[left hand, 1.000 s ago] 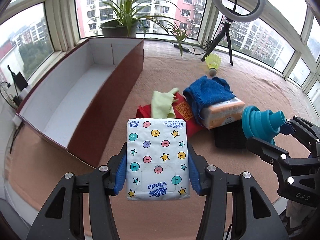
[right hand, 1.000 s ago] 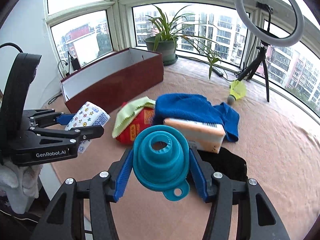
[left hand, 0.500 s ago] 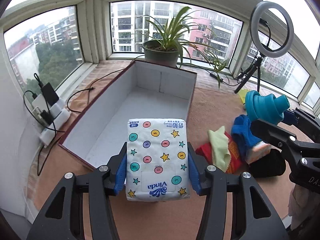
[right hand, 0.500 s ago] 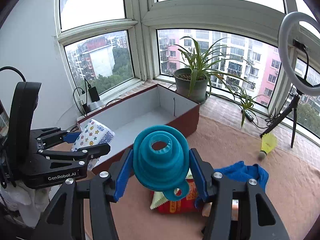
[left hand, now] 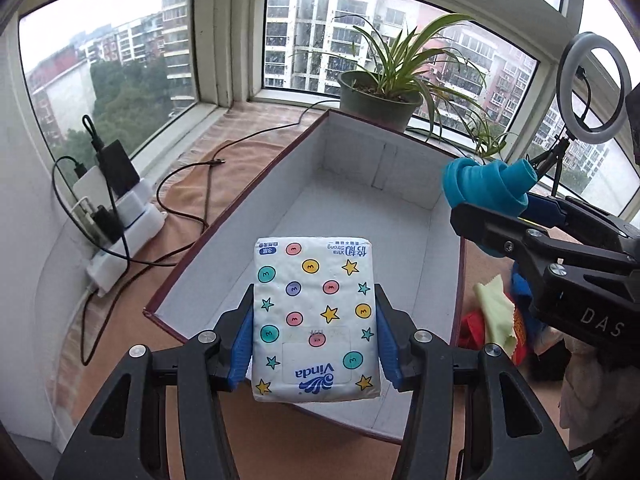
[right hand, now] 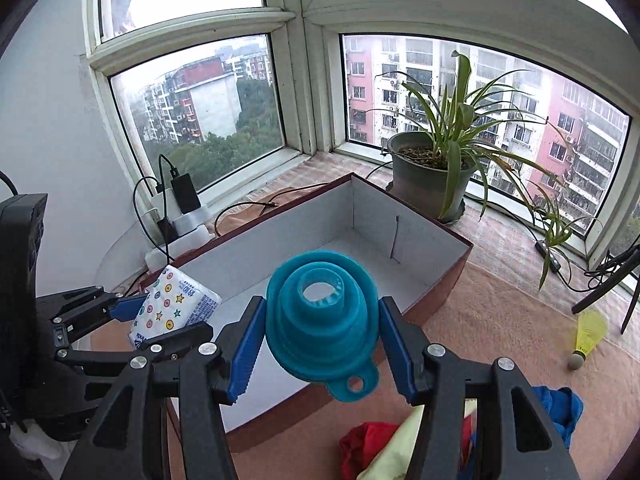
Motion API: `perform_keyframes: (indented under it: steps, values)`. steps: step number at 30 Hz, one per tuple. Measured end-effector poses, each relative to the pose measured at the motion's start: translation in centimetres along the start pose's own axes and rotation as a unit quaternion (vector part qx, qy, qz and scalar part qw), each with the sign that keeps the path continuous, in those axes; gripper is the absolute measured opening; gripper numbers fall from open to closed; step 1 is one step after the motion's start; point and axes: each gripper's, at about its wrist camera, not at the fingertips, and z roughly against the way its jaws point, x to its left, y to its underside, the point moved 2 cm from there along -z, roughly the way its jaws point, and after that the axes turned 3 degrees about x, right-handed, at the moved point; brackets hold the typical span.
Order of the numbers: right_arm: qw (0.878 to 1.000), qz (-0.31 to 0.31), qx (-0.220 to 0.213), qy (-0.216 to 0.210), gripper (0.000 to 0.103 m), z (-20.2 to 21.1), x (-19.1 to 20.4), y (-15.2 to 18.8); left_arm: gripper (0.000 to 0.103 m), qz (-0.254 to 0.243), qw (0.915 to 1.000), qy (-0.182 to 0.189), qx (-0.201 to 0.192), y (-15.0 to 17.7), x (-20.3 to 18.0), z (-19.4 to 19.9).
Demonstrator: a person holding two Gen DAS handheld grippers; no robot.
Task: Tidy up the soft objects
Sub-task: 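Carry both items into the cardboard box and open both tools, then move both tools back toward the black drawstring pouch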
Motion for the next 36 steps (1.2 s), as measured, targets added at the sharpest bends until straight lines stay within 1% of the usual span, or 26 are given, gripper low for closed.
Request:
perform_keyframes:
  steps: [3, 8, 10, 12, 13, 14, 15, 16, 17, 18, 24, 28, 32, 36]
  values:
    - [1.0, -0.006, 0.009, -0.004, 0.053, -1.4, -0.1, -0.7, 0.051, 0.004, 1.0, -0.003, 0.003, -0.2, 0.4, -0.5]
    - [1.0, -0.004, 0.023, 0.0, 0.054, -3.3, 0.1, -1.1, 0.051, 0.005, 1.0, -0.006, 0.005, -0.5, 0.7, -0.8]
    - [1.0, 0.001, 0.027, -0.001, 0.057, -3.7, 0.2, -1.0, 0.052, 0.0, 1.0, -0.007, 0.003, -0.5, 0.7, -0.8]
    - [1.0, 0.004, 0.03, -0.006, 0.059, -3.9, 0.4, -1.0, 0.053, -0.003, 1.0, -0.009, -0.001, -0.5, 0.6, -0.6]
    - [0.999, 0.005, 0.033, -0.011, 0.06, -4.1, 0.5, -1.1, 0.055, -0.003, 0.9999, -0.012, -0.004, -0.5, 0.6, -0.5]
    - [0.999, 0.006, 0.036, -0.012, 0.061, -4.1, 0.5, -1.2, 0.061, -0.002, 0.9999, -0.014, -0.006, -0.5, 0.6, -0.4]
    - [0.999, 0.006, 0.036, -0.01, 0.063, -4.1, 0.6, -1.2, 0.064, 0.001, 0.9999, -0.015, -0.008, -0.5, 0.7, -0.3]
    - [0.999, 0.006, 0.035, -0.008, 0.068, -4.1, 0.5, -1.3, 0.069, 0.004, 0.9999, -0.013, -0.008, -0.5, 0.8, -0.3]
    - [0.999, 0.005, 0.032, -0.007, 0.071, -4.0, 0.5, -1.3, 0.069, 0.008, 0.9999, -0.013, -0.008, -0.5, 1.0, -0.3]
    - [1.0, 0.003, 0.03, -0.009, 0.074, -3.8, 0.4, -1.4, 0.069, 0.012, 0.9998, -0.014, -0.009, -0.5, 1.1, -0.3]
    - [1.0, -0.001, 0.019, -0.009, 0.073, -2.4, -0.1, -1.2, 0.069, 0.026, 0.9994, -0.02, -0.013, -0.2, 1.3, 0.3]
    - [1.0, -0.01, 0.011, -0.009, 0.073, -1.0, -0.9, -0.6, 0.069, 0.035, 0.9992, -0.012, -0.014, 0.2, 0.9, 0.9]
    - [1.0, -0.019, 0.001, -0.008, 0.073, 1.2, -2.1, 0.6, 0.069, 0.032, 0.9993, -0.007, -0.019, 0.8, -0.1, 1.8]
    - [0.999, -0.043, -0.018, -0.007, 0.073, 4.4, -4.4, 2.6, 0.069, 0.033, 0.9993, 0.003, -0.018, 1.6, -1.6, 2.4]
